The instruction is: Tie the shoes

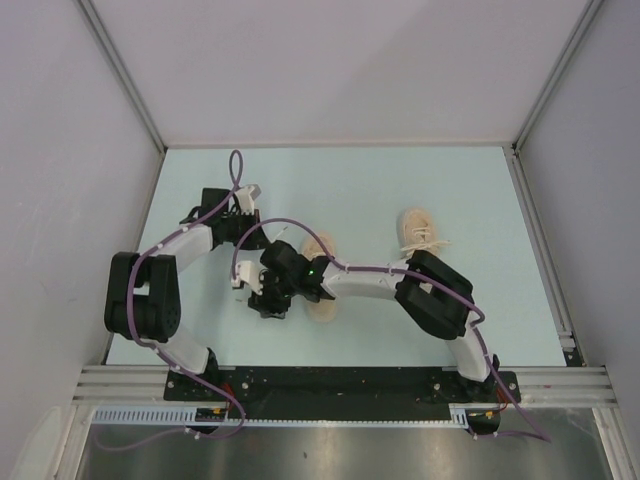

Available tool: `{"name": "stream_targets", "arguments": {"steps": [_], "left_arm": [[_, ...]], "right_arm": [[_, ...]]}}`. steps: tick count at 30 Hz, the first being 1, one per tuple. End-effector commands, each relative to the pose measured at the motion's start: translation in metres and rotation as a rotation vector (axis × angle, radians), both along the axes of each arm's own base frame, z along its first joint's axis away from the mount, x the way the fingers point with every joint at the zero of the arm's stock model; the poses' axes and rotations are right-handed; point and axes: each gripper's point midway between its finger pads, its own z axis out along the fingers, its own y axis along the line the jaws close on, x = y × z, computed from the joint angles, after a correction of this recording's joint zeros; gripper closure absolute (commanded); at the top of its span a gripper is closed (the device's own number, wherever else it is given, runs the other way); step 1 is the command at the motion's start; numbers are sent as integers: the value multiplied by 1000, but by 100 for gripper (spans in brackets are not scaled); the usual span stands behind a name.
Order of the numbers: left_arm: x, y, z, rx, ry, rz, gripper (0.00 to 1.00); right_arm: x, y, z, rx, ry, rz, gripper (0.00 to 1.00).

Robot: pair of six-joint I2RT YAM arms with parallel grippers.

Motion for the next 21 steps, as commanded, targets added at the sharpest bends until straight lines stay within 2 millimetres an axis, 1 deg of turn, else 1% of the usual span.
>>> {"name": "stream_targets", "arguments": {"steps": [1, 2, 3, 5, 6, 8, 10, 12, 13, 14, 15, 16, 17, 18, 19, 21], "left_arm": [[6, -5, 10, -36, -20, -12, 100], [4, -4, 8, -35, -13, -12, 100], [4, -5, 8, -35, -15, -15, 100], [4, -4, 7, -32, -14, -15, 100], [3, -4, 7, -35, -11, -16, 100], [4, -4, 7, -34, -12, -15, 100], [4, -2, 6, -26, -16, -12, 100], [4, 0, 7, -16, -24, -11, 100], [5, 1, 6, -11, -27, -9, 100], [4, 1, 4, -9, -19, -13, 100], [2, 2, 3, -7, -6, -13, 100], [2, 1, 4, -8, -4, -20, 100], [2, 2, 4, -1, -7, -26, 100], [2, 2, 5, -1, -11, -27, 100], [0, 3, 6, 3, -17, -29, 100], [-1, 3, 10, 4, -37, -34, 100]], "right_arm": [[22, 18, 6, 82, -80, -28, 47], [21, 19, 3, 79, -77, -25, 48], [21, 17, -6, 63, -71, -23, 48], [21, 16, -15, 47, -66, -23, 48], [20, 15, -23, 32, -62, -20, 49], [19, 15, -28, 26, -55, -17, 54], [18, 14, -32, 18, -43, -24, 56], [16, 11, -36, 1, -40, -18, 65], [17, 10, -35, -3, -40, -17, 79], [16, 7, -37, -17, -34, -18, 91], [17, 8, -32, -16, -35, -24, 100], [19, 7, -17, 1, -22, -33, 100], [17, 4, -9, 0, 1, -35, 100], [17, 4, 4, 24, 20, -37, 100], [24, 1, 36, 76, 37, -75, 100], [28, -7, 64, 125, 82, -93, 100]]}}
